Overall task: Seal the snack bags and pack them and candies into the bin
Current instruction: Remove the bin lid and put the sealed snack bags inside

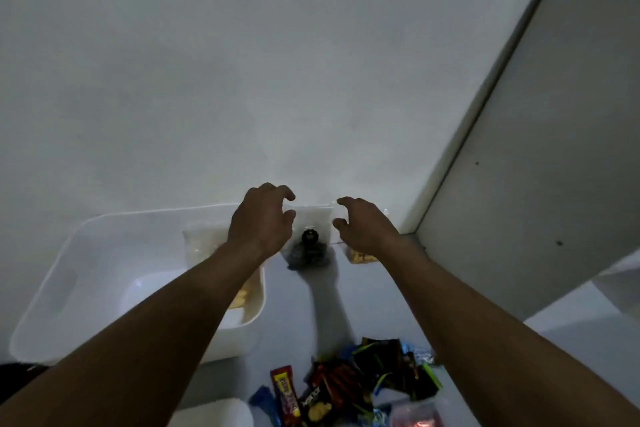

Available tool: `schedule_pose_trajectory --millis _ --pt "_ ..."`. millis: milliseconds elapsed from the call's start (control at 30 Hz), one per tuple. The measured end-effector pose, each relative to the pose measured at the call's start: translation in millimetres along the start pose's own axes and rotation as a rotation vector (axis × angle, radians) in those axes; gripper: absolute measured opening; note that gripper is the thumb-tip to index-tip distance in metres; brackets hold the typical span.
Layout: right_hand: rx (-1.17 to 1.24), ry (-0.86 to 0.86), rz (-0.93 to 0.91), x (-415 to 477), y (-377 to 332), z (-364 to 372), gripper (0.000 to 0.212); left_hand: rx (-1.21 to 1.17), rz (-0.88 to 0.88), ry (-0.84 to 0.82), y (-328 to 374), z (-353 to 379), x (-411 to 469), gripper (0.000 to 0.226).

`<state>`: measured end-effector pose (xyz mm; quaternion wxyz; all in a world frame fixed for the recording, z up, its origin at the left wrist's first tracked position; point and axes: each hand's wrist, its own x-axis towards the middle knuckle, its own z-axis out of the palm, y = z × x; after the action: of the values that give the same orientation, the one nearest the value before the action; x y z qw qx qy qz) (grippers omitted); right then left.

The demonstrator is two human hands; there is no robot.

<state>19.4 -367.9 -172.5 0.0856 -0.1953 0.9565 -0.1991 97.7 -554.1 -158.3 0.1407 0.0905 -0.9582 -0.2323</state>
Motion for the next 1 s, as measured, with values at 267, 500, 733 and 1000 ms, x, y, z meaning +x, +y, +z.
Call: schedule_pose_trajectory --millis 267,500,733,1000 --pt "0.058 0.123 0.125 27.9 95.3 2.0 0.058 -0.268 -0.424 0.115 51.8 75.7 24.8 0.040" --pt "0.178 0.169 0.137 45.9 134.9 28.2 0.045 -0.441 -0.786 0.232 49.9 131.6 30.0 0.051" --pt "0.193 0.273 0.182 61.2 154.3 42.9 0.032 -0.461 -0.929 0.357 45.9 150.8 45.8 0.066" --pt "0.161 0.157 0.132 57.6 158.4 30.0 0.038 -0.472 -0.922 0.338 51.7 156.5 45.2 0.026"
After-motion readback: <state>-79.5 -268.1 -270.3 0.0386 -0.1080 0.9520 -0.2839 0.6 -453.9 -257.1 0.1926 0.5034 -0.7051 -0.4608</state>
